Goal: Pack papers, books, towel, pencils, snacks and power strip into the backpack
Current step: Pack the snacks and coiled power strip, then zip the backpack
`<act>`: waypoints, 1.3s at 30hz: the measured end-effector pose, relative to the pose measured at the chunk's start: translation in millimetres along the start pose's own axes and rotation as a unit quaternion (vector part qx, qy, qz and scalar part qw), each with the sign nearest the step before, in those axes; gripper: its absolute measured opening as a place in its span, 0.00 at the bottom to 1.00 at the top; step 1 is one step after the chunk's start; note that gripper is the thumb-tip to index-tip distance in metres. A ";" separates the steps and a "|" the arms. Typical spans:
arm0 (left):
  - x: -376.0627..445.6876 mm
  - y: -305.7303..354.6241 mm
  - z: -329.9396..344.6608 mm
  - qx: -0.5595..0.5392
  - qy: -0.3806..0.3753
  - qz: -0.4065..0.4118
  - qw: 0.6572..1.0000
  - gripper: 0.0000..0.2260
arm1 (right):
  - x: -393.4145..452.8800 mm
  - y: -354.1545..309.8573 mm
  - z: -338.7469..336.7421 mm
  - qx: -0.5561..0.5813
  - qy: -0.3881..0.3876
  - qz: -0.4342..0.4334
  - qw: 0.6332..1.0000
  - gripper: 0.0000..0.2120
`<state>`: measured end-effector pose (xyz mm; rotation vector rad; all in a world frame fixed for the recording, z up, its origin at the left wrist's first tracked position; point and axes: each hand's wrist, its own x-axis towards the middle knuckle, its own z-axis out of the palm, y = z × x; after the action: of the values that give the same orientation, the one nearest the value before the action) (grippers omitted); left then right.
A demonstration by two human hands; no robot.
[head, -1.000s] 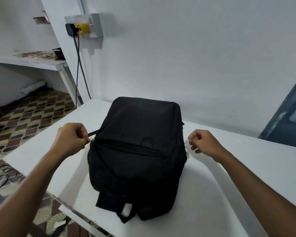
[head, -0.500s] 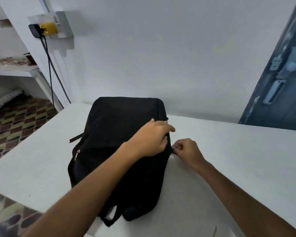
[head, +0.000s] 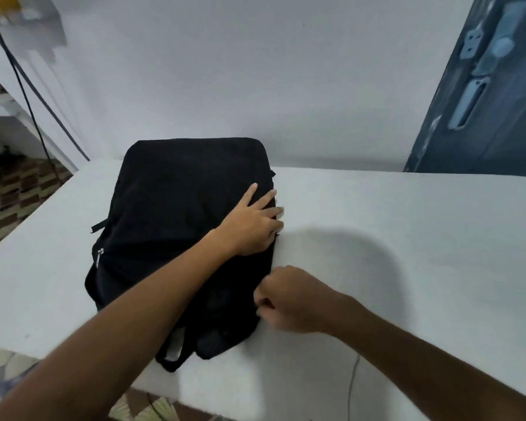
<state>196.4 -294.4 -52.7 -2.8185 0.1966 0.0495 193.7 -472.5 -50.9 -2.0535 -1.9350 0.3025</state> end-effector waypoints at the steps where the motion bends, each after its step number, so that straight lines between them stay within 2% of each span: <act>1: -0.7 1.5 4.2 0.008 0.017 0.001 1.000 0.16 | 1.3 -11.0 3.2 -0.001 0.000 -0.008 1.000 0.11; 4: -0.8 4.0 13.1 0.014 0.068 0.001 0.998 0.20 | 6.8 -49.6 20.3 0.017 0.041 -0.018 0.999 0.17; 8: 0.7 5.9 18.8 -0.016 0.118 -0.005 0.993 0.17 | 12.8 -68.5 36.7 0.064 0.104 -0.015 0.992 0.11; 10: -0.1 5.3 22.6 -0.025 0.147 -0.007 0.989 0.15 | 11.5 -67.2 33.5 0.066 0.131 -0.005 0.989 0.12; 15: -2.8 4.7 30.4 -0.036 0.217 -0.011 0.975 0.10 | 8.2 -85.1 25.9 -0.045 0.136 -0.013 0.990 0.26; 16: -3.1 4.5 34.1 -0.038 0.237 -0.013 0.971 0.10 | 8.4 -92.8 29.3 -0.064 0.130 0.008 0.989 0.27; 18: -4.4 4.9 39.6 -0.055 0.251 -0.017 0.966 0.09 | 6.8 -107.9 48.5 -0.071 0.108 0.048 0.990 0.23; 20: -3.8 4.4 38.2 -0.094 0.247 -0.025 0.964 0.06 | 3.7 -118.9 72.2 -0.072 0.088 0.063 0.991 0.18; 22: -5.3 9.8 25.1 -0.213 0.202 -0.043 0.955 0.05 | 2.1 -121.0 86.7 -0.061 0.104 0.079 0.990 0.14; 24: -19.4 21.4 4.5 -0.383 0.144 -0.069 0.910 0.09 | 3.7 -121.2 89.8 -0.040 0.140 0.089 0.985 0.10; 25: -34.3 28.2 -5.2 -0.433 0.156 -0.070 0.885 0.08 | 5.3 -123.1 89.0 -0.041 0.146 0.097 0.984 0.09; 27: -74.7 41.1 -19.9 -0.442 0.219 -0.083 0.866 0.04 | 6.9 -124.4 86.2 -0.043 0.159 0.133 0.977 0.09; 30: -156.6 52.5 -20.6 -0.407 0.229 -0.210 0.859 0.11 | 6.5 -131.2 90.5 0.015 0.229 0.171 0.958 0.08; 33: -213.8 58.6 -9.9 -0.406 0.131 -0.324 0.844 0.21 | 9.8 -141.6 94.5 0.063 0.263 0.197 0.943 0.12; 35: -227.4 60.7 -4.5 -0.448 0.077 -0.341 0.823 0.24 | 14.9 -150.5 98.4 0.065 0.269 0.203 0.939 0.15; 39: -227.0 54.4 -0.4 -0.550 0.044 -0.354 0.755 0.21 | 22.2 -158.1 107.9 0.044 0.280 0.218 0.934 0.12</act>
<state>-36.0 -316.3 -56.4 -3.7787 -1.3220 -0.2143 9.5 -435.2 -93.6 -2.1827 -1.1115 -0.1016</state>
